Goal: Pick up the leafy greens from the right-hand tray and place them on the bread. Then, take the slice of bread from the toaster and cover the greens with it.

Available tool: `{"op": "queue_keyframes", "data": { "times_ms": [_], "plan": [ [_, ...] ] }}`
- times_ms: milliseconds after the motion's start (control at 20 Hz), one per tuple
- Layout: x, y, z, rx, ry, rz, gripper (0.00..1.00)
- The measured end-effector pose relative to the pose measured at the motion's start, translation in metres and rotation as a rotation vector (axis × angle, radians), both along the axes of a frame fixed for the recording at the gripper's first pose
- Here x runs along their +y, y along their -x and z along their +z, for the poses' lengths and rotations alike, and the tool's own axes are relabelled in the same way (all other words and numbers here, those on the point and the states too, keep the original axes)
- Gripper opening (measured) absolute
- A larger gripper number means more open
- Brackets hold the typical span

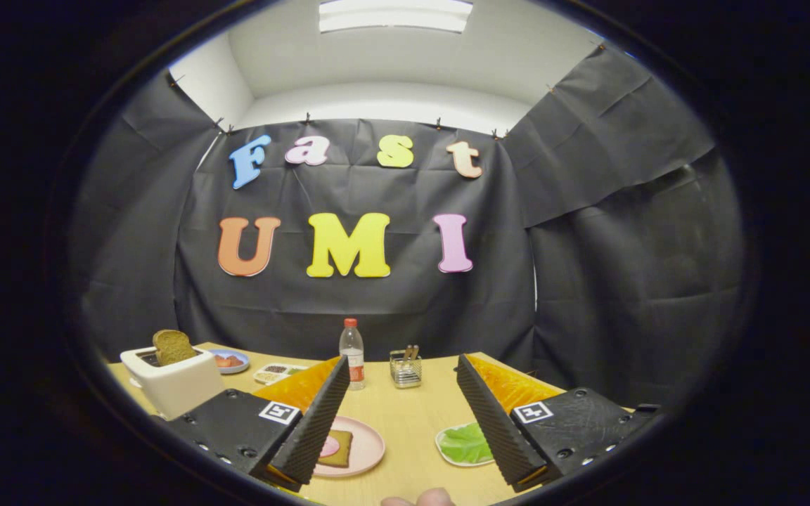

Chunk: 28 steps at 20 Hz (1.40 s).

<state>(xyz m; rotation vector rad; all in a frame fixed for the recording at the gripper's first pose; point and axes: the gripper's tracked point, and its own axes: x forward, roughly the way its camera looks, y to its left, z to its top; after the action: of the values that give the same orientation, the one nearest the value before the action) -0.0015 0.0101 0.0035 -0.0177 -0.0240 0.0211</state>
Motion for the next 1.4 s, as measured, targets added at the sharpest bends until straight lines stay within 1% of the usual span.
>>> {"op": "queue_keyframes", "data": {
  "times_ms": [200, 500, 700, 900, 1000, 1200, 1400],
  "plan": [
    [0.004, 0.000, 0.000, 0.004, 0.007, 0.009, 0.94],
    [-0.007, 0.000, -0.003, 0.022, 0.016, 0.005, 0.94],
    [-0.042, -0.001, -0.004, 0.043, 0.013, -0.020, 0.95],
    [-0.097, -0.013, -0.026, 0.131, 0.008, -0.097, 0.95],
    [-0.122, -0.020, -0.038, 0.193, -0.010, -0.118, 0.95],
    [-0.160, -0.043, -0.068, 0.353, -0.124, -0.122, 0.96],
    [-0.186, -0.074, -0.111, 0.519, -0.284, -0.150, 0.95]
  ]
}}
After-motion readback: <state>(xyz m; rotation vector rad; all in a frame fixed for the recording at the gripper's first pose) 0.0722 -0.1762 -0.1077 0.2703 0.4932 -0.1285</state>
